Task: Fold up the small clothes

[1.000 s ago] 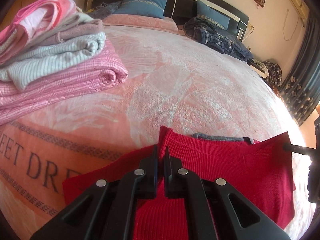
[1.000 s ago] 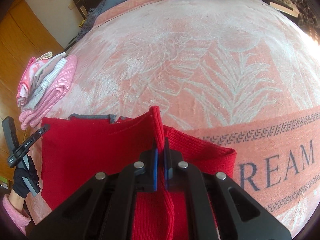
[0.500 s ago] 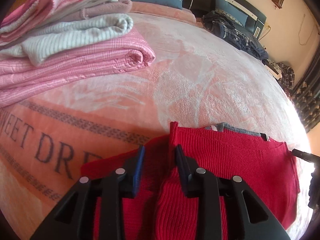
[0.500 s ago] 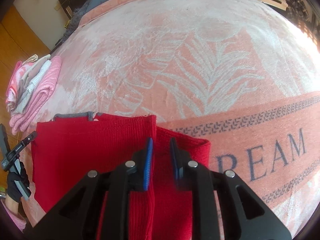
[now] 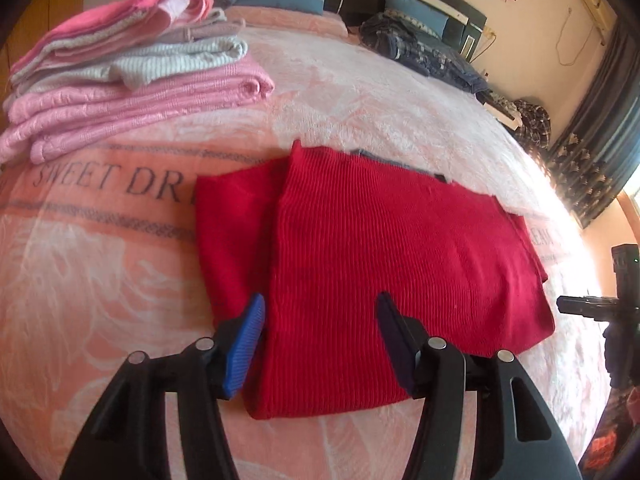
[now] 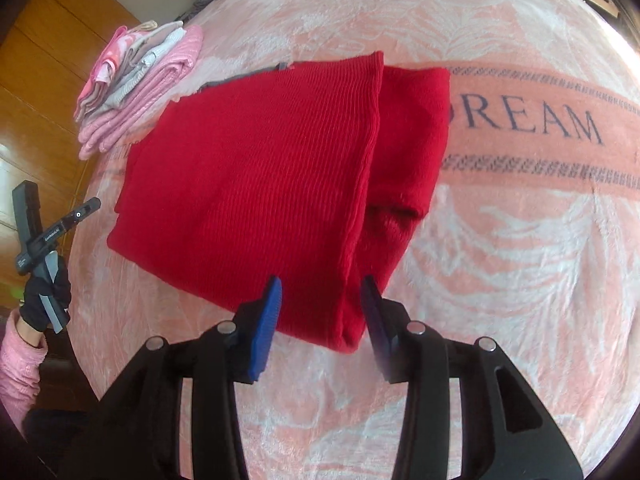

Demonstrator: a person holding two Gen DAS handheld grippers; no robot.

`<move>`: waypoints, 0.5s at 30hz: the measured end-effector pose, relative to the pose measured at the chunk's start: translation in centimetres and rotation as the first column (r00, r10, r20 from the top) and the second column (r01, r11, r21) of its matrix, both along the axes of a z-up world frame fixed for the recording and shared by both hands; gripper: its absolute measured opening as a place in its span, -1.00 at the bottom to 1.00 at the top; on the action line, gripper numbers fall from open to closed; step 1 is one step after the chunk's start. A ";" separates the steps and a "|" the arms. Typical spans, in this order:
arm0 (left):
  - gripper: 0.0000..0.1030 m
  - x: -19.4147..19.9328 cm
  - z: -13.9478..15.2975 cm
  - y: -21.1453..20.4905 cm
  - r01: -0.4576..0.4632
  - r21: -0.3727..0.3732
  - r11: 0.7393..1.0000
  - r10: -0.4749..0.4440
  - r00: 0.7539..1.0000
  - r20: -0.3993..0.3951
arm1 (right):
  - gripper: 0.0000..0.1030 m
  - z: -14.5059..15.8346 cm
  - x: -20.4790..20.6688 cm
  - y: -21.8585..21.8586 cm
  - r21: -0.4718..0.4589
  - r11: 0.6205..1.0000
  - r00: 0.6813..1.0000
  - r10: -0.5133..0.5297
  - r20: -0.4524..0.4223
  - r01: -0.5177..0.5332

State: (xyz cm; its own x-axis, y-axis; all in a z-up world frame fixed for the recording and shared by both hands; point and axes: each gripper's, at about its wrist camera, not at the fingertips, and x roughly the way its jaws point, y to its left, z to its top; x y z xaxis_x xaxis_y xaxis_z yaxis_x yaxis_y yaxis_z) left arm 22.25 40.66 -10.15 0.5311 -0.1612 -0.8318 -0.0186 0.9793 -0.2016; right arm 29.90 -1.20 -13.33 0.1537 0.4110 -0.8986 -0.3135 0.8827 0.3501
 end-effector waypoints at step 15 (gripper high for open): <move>0.15 -0.3 -4.4 -2.7 0.055 0.029 0.998 -0.053 0.997 -0.062 | -0.89 -2.5 -0.3 0.5 0.008 1.000 0.998 0.021 -0.056 -0.020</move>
State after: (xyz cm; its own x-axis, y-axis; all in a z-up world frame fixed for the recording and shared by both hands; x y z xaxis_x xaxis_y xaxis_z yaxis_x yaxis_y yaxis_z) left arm 21.95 38.01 -14.53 0.4705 -0.1619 -0.8674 0.0229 0.9849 -0.1714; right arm 29.55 -0.65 -15.86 0.0946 0.4202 -0.9025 -0.3113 0.8736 0.3741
